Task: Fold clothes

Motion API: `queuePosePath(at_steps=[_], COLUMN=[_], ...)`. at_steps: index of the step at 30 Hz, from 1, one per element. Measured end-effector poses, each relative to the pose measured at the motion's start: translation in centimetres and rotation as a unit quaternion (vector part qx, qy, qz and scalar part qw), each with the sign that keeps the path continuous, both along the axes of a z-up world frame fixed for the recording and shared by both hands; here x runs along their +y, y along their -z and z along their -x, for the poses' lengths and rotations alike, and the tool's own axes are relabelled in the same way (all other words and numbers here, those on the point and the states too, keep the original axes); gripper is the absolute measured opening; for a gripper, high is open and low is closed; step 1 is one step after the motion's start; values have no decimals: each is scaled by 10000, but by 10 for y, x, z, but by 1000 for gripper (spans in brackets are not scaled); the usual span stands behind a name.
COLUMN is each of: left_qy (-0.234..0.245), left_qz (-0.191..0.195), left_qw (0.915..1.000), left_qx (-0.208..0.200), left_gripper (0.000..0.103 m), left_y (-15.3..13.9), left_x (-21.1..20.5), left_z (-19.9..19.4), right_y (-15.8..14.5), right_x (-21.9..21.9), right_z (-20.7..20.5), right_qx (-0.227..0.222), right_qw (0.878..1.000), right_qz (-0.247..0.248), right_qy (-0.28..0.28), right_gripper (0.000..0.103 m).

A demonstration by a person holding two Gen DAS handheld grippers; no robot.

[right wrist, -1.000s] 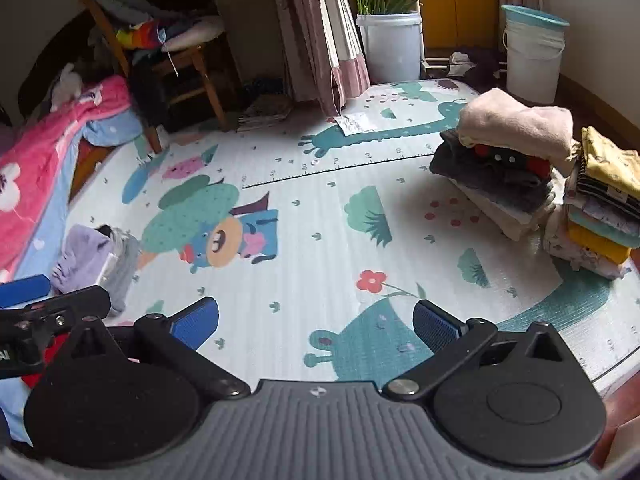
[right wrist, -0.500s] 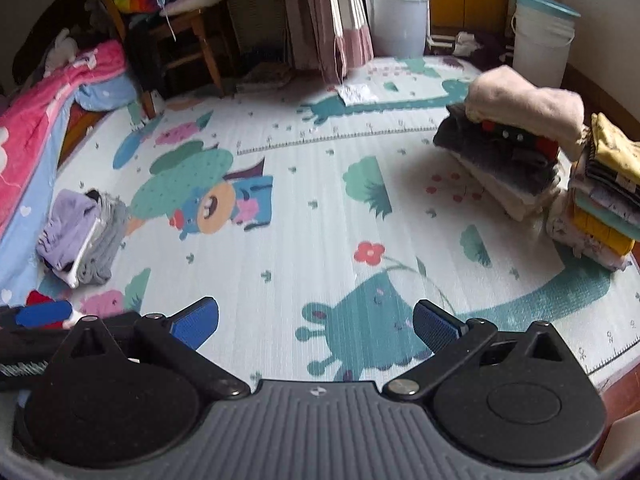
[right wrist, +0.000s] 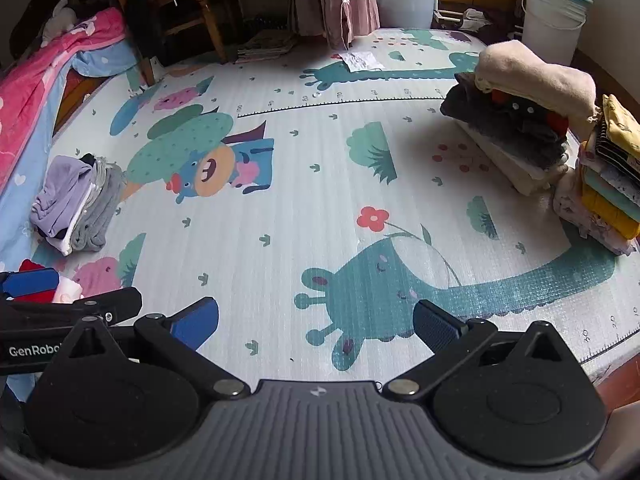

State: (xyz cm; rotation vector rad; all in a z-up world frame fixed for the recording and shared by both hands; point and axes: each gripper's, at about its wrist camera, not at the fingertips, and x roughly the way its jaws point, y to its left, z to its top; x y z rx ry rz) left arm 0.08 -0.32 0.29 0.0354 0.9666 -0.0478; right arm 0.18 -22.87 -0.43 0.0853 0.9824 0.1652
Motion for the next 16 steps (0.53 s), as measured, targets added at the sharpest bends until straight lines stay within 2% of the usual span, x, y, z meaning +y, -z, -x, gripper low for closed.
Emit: queuePosePath(at_steps=[6, 16], left_qy=[-145, -63], left_qz=[231, 120], left_qw=[9994, 9997], left_qx=[210, 205], left_gripper=[103, 103], left_y=[6, 7], left_x=[4, -1], left_z=[-4, -1], right_y=[3, 10], right_x=[-4, -9], right_z=[-2, -5], right_qx=[47, 195], right_qw=[10000, 9998], right_qz=[14, -32], right_qy=[-5, 26], right_gripper=[103, 103])
